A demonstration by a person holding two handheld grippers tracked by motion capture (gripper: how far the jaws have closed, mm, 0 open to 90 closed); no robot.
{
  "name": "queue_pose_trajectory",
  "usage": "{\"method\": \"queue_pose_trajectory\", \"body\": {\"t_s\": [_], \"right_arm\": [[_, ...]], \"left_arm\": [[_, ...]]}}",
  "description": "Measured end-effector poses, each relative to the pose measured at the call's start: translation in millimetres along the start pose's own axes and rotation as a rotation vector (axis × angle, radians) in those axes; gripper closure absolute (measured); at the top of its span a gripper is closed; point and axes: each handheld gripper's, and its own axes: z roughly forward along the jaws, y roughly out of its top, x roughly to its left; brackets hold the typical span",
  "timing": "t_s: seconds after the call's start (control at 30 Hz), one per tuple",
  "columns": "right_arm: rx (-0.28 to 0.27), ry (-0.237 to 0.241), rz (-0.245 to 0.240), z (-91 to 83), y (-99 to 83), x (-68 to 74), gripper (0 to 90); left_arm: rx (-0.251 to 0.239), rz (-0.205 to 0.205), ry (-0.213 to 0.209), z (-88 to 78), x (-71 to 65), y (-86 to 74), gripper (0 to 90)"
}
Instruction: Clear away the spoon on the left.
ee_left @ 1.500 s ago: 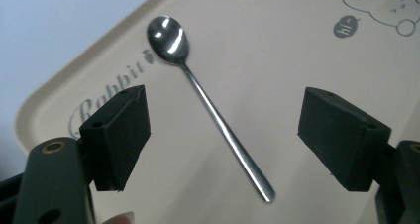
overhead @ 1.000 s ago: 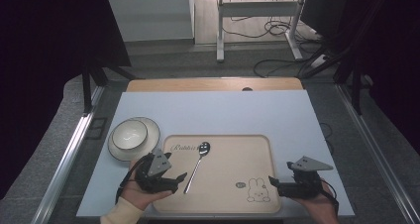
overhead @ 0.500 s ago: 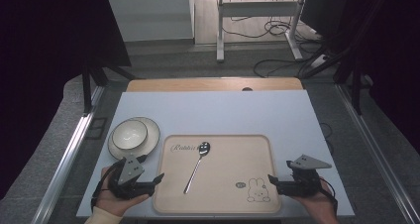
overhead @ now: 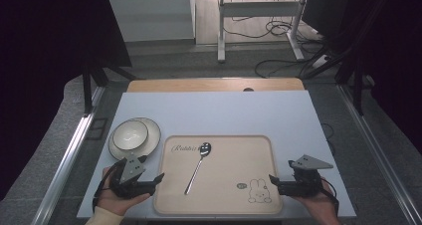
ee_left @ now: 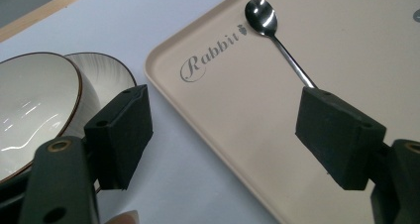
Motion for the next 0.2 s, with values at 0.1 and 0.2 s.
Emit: {"method": "queue_pose_trajectory", "body": {"t_s": [0.1,0.2], "right_arm": [[-0.004,0.000,0.008,0.2,-0.5,-1.2,12.5],[-0.010,0.001,0.023,0.2,-1.2,-4.0,12.2]], "left_arm": [[0.001,-0.001,-0.008,2.0,-0.4,2.3,21.9],[-0.007,-0.018,-0.018,5.4,-0.9,5.3,21.9]]}}
